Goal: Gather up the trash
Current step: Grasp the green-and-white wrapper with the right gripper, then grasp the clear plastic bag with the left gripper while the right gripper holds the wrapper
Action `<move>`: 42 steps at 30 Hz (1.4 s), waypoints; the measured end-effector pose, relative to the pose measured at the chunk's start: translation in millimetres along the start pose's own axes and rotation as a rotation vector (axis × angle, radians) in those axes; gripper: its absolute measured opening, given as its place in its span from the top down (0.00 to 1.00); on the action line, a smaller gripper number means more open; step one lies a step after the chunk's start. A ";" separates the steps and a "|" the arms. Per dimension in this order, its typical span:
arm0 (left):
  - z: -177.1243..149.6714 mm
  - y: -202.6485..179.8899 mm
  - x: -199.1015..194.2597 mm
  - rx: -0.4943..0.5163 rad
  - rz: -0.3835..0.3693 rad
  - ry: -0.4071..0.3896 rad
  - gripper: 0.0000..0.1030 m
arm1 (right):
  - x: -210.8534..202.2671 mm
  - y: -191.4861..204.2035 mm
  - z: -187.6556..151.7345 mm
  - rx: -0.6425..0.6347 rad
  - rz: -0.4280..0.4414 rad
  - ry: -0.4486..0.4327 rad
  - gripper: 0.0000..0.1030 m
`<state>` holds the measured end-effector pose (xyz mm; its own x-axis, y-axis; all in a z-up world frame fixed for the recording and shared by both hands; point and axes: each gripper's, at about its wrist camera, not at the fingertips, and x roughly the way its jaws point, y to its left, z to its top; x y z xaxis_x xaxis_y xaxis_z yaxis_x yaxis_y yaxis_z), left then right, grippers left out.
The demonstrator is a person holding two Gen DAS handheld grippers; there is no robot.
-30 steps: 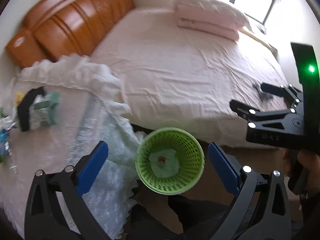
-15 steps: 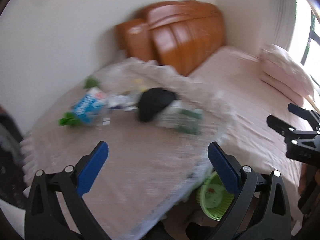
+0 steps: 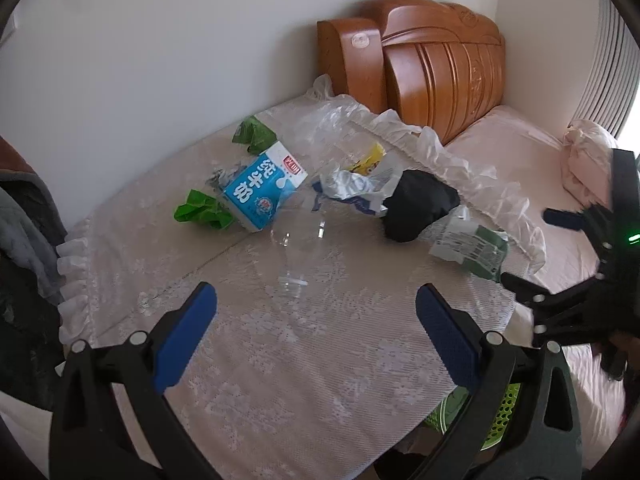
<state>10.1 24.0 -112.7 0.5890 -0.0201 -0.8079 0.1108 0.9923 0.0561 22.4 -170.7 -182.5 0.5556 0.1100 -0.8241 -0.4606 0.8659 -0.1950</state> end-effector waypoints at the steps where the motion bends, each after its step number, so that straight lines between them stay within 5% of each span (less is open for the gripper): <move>1: 0.2 2.2 3.0 0.002 0.001 0.004 0.07 | 11.2 2.9 3.0 -0.054 -0.006 0.025 0.02; 8: -1.6 12.5 12.0 -0.003 0.001 0.022 0.07 | 60.8 6.4 16.3 -0.216 0.036 0.147 0.06; 13: -0.5 23.0 18.1 -0.033 0.003 0.032 0.07 | 76.1 7.2 15.4 -0.249 0.086 0.228 0.41; 15: 0.6 28.1 20.5 -0.044 0.010 0.034 0.07 | 77.3 5.4 14.7 -0.236 0.105 0.241 0.47; 23: 4.8 40.5 30.1 -0.062 0.022 0.041 0.07 | 62.1 2.9 12.8 -0.137 0.156 0.219 0.48; 35: 20.6 30.1 38.6 -0.032 -0.017 0.029 0.07 | 6.4 -22.0 13.6 0.233 0.206 0.067 0.48; 42: 74.3 8.5 59.5 0.075 -0.061 -0.018 0.07 | -23.9 -35.3 8.6 0.369 0.168 -0.008 0.48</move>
<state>105.5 22.1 -116.7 0.5939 -0.0834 -0.8002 0.2066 0.9771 0.0515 31.3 -199.7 -151.3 0.5000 0.2670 -0.8238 -0.2669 0.9525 0.1468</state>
